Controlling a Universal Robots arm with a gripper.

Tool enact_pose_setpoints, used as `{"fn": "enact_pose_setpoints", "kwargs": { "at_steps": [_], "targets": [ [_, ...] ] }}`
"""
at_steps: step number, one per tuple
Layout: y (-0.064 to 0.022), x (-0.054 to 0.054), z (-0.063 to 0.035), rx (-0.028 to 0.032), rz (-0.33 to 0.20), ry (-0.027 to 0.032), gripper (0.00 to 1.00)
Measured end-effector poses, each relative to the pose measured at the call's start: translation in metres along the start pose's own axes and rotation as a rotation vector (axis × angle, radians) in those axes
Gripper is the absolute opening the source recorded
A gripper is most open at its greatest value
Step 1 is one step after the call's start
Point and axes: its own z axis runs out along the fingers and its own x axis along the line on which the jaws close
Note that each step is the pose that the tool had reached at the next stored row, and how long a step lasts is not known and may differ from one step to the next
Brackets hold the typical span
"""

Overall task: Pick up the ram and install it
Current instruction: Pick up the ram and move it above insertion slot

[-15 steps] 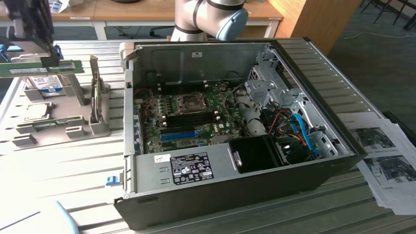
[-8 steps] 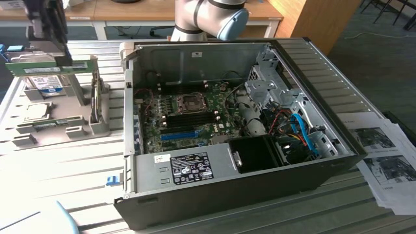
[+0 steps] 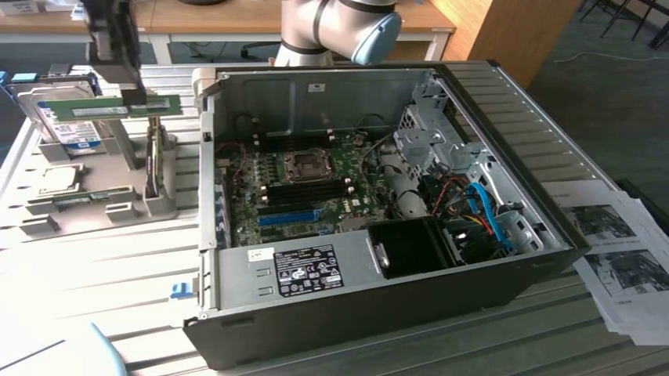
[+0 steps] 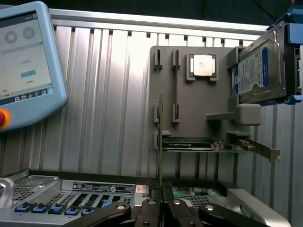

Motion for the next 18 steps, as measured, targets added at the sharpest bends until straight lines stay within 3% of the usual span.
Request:
{"fn": "enact_pose_setpoints", "kwargs": {
  "at_steps": [9, 11, 12, 18],
  "targets": [
    [-0.0326, 0.001, -0.0017, 0.0000, 0.000, -0.0001, 0.11],
    [-0.0655, 0.003, -0.0035, 0.0000, 0.000, -0.0001, 0.11],
    [-0.0733, 0.003, -0.0040, -0.0001, 0.000, -0.0001, 0.11],
    [-0.0941, 0.004, -0.0051, -0.0002, 0.000, -0.0001, 0.11]
  ]
}}
